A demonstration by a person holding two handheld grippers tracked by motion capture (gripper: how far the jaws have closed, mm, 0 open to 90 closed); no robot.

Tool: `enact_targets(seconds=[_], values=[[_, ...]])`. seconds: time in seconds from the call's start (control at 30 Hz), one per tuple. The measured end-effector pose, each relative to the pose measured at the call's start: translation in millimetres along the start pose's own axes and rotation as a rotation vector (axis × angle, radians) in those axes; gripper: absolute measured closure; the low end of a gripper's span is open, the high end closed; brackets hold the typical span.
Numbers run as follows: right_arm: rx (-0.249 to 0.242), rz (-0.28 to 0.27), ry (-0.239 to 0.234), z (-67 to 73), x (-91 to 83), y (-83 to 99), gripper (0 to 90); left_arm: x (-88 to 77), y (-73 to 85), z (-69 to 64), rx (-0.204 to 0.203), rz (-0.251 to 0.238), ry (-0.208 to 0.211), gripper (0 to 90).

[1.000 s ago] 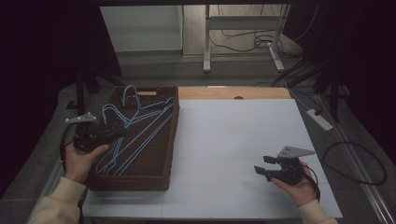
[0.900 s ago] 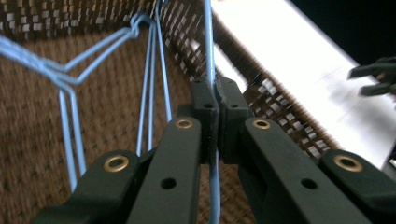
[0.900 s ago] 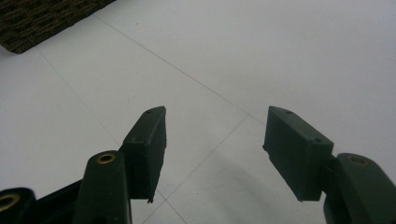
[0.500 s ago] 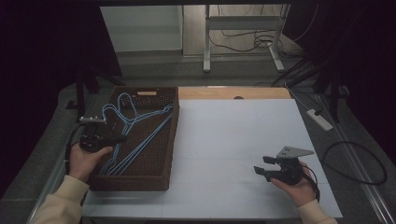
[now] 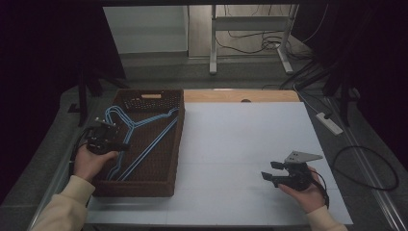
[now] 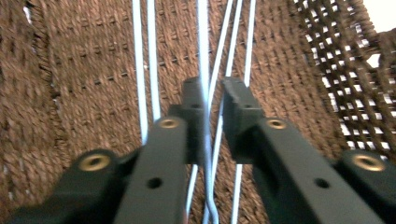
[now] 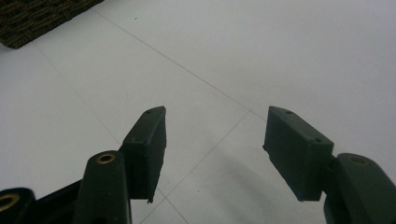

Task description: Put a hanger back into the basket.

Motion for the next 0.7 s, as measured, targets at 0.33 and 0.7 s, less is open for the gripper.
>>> enact_targets(seconds=[0.33, 0.7], values=[[0.000, -0.001, 0.000, 0.2, -0.4, -0.1, 39.6, -20.1, -8.2, -9.5, 0.032, -0.145, 0.029, 44.1], [0.013, -0.010, 0.000, -0.8, -2.7, -0.8, 38.8, -57.8, 2.7, -63.6, 0.194, -0.371, 0.161, 33.4]])
Point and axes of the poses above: each handheld gripper's, and its own axes: x roughly forward along the jaws, y roughly out of its underside, z roughly to its left, the point moved 8 cm from there along x, roughly forward along the jaws, and after that the axes turned 3 degrees about -z, right-handed, at the moved point
